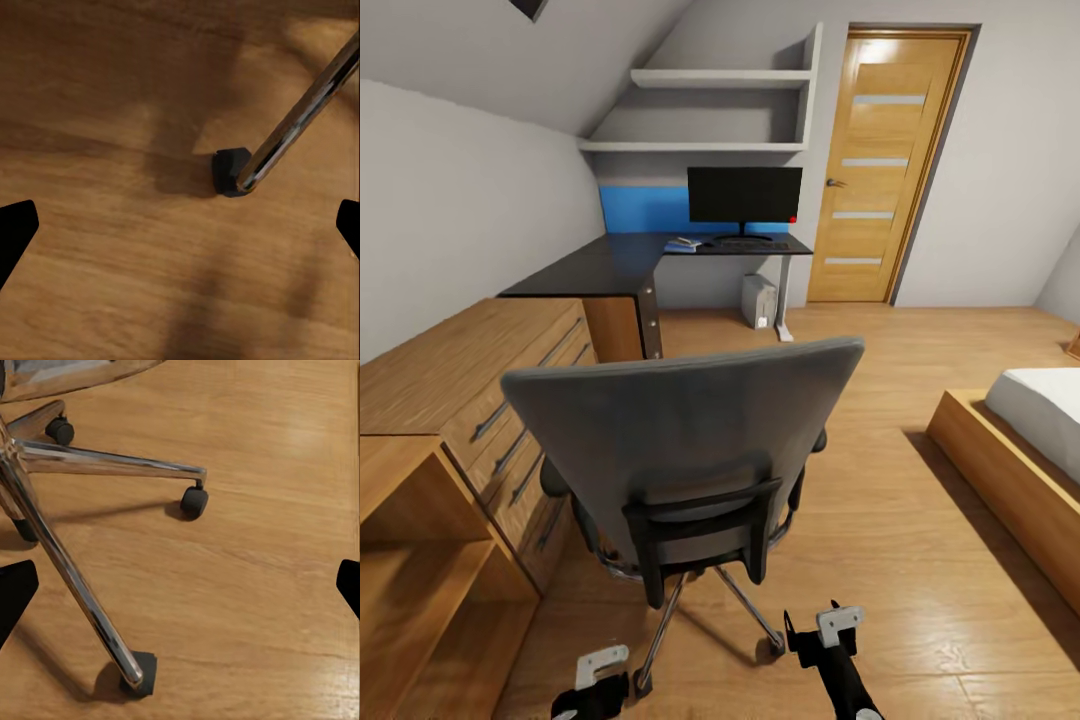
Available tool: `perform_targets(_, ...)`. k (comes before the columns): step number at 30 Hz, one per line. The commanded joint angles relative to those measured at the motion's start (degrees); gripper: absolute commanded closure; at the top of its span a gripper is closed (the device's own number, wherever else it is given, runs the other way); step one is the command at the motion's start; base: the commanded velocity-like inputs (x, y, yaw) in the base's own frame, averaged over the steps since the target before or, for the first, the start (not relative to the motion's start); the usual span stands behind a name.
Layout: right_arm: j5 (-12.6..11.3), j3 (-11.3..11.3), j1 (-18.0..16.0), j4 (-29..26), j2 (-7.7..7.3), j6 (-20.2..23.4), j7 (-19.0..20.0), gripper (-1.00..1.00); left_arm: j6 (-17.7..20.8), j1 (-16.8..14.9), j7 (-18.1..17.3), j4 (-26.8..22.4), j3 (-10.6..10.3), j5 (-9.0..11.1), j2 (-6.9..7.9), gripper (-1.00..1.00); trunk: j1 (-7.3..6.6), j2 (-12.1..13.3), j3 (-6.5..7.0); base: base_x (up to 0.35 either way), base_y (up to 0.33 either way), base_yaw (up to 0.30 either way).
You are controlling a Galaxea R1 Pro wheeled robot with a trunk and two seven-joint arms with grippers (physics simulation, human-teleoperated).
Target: In the bedroom, organize the workspace by keeping the computer under the desk, ensuring the monitor is on the desk, placing the keyboard on the desk next to the monitor, placing the mouse on the desk next to the keyboard, moving the folder from the swivel chair onto the desk next to the mouse, stacking the notebook on top of the folder with the pen on top of the notebook, and positioning the swivel chair next to the desk.
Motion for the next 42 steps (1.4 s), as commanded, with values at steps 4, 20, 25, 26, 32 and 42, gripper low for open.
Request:
perform_targets(4, -4.1, 0.3, -3.4, 0.0, -0.03, 0.2, -0.2, -1.0, 1.5, -4.0, 0.3, -0.1, 1.9, 3.2, 1.33, -1.0, 0.87, -1.6, -0.78, 0.0, 0.0, 0.0)
perform_targets(20, -9.9, 0.6, -5.7, 0.5, -0.17, -2.0, 3.0, -1.0, -17.8, -6.2, -0.5, 2.7, 2.5, 4.8, 3.57, -1.0, 2.41, -4.4, -2.03, 0.0, 0.0, 0.0)
perform_targets(25, -9.9, 0.6, -6.1, 0.1, -0.09, -4.4, 2.6, -1.0, -25.8, -6.2, -0.5, 3.5, 2.4, 4.6, 2.2, -1.0, 2.41, -4.4, -2.03, 0.0, 0.0, 0.0)
perform_targets(26, -9.9, 0.6, -6.4, 0.0, -0.09, -4.5, 2.6, -1.0, -26.4, -6.2, -0.5, 3.6, 2.4, 4.6, 2.12, -1.0, 2.41, -4.4, -2.03, 0.0, 0.0, 0.0)
perform_targets(32, -9.9, 0.6, -8.6, 0.2, -0.09, -4.9, 2.6, -1.0, -28.4, -6.2, -0.6, 4.8, 2.2, 4.3, 1.86, -1.0, 2.41, -4.4, -2.03, 0.0, 0.0, 0.0)
perform_targets(42, -9.9, 0.7, -9.1, 3.9, -0.09, -4.9, 2.6, -1.0, -28.7, -6.2, -0.6, 5.6, 2.0, 4.1, 1.86, -1.0, 2.41, -4.4, -2.03, 0.099, 0.0, 0.0)
